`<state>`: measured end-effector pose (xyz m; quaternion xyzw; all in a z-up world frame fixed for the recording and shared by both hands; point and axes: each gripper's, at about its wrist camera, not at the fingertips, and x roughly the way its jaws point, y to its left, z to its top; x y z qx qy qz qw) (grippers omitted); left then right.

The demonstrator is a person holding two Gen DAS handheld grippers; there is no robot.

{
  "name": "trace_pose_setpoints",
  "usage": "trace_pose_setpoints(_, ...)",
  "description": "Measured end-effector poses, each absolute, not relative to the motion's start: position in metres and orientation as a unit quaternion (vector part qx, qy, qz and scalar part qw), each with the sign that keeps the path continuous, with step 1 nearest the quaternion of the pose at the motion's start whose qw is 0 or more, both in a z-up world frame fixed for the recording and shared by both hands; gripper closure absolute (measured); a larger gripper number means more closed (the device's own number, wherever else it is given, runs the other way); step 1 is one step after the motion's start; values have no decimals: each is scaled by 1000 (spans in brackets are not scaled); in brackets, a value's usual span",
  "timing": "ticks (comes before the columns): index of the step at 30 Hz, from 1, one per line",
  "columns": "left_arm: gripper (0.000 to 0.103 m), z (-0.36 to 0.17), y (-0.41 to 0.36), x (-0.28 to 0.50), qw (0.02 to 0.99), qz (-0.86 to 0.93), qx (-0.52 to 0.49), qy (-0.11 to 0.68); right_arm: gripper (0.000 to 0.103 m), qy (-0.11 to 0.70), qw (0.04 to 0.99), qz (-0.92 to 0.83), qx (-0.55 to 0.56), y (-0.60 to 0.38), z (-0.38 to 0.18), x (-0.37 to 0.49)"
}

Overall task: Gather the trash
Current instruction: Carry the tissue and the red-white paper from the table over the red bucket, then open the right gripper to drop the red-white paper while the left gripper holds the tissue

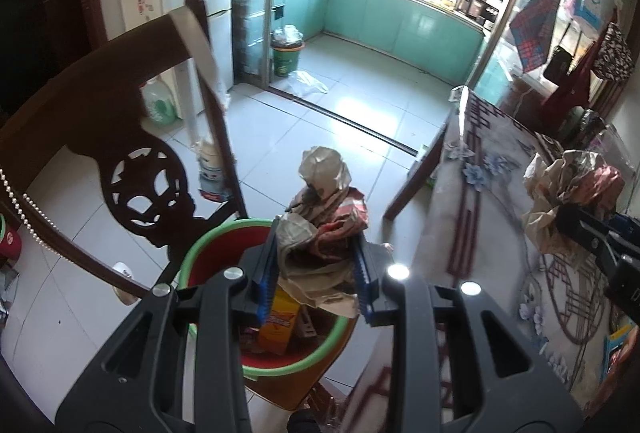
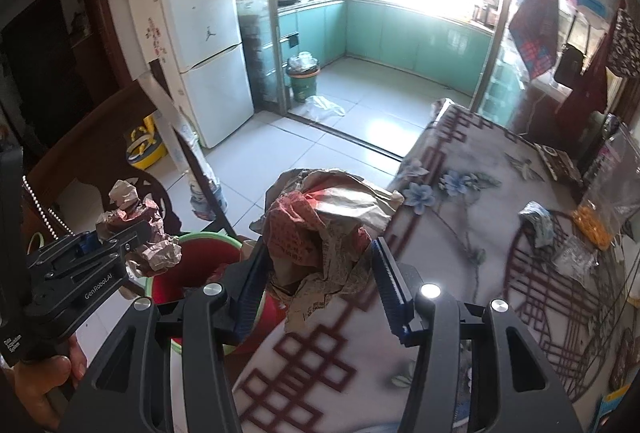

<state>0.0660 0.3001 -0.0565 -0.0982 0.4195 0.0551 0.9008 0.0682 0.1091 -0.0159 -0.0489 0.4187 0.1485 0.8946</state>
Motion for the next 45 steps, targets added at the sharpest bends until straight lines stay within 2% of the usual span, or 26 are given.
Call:
trace_pose_setpoints(22, 73, -80, 368, 61, 879, 127, -133, 440, 53, 449, 858, 240, -67, 184, -54, 92)
trace_pose_setpoints(35, 72, -141, 393, 84, 837, 139, -160, 505, 51, 527, 801, 273, -79, 212, -126, 109)
trace_pose_setpoints(45, 73, -177, 406, 99, 807, 150, -173, 544, 51, 560, 772, 290, -86, 227, -155, 114)
